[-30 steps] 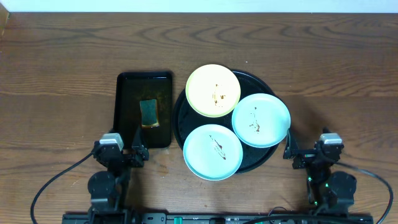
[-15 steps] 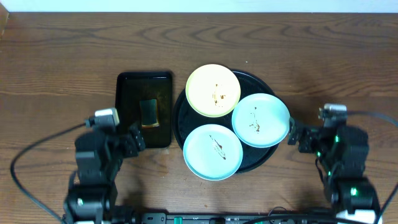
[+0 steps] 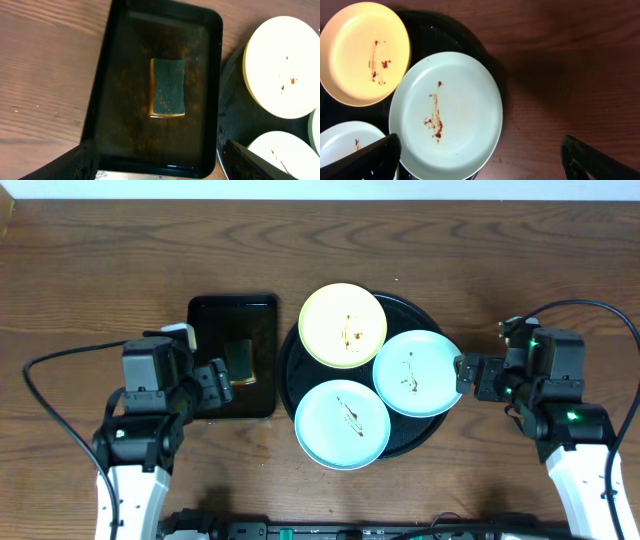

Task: Clean dirty plates on tray and stack at the side
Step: 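Reach the left gripper down to the sponge in the black tray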

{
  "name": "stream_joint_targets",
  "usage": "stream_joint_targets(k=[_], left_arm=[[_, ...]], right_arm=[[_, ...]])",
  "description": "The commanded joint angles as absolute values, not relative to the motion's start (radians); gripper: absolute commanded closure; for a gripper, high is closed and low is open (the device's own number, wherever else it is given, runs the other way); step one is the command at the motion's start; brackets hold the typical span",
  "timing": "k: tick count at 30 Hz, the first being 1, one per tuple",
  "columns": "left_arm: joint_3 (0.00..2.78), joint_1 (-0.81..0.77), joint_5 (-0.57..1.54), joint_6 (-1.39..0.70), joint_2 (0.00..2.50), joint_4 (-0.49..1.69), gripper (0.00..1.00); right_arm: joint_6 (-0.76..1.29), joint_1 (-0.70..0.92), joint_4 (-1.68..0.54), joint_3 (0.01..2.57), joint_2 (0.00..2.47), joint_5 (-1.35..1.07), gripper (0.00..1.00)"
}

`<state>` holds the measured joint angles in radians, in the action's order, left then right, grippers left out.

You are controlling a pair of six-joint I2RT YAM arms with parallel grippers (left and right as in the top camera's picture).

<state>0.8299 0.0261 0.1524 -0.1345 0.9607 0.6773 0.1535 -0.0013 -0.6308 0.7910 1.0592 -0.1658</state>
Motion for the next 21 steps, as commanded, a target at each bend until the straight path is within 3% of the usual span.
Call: stream_joint_targets(k=[1,21], left_arm=[[0.849,0.031,0.176,-0.144,0.973,0.619,0.2],[0.997,-0.065,0.065,-0.133,1.555,0.517,0.32]], right_arm=[[0.157,0.007,-0.63,0.807,1.065,-0.146,0.01],[0.164,0.007,-0.628,0.807,1.065,-0.146,0.01]])
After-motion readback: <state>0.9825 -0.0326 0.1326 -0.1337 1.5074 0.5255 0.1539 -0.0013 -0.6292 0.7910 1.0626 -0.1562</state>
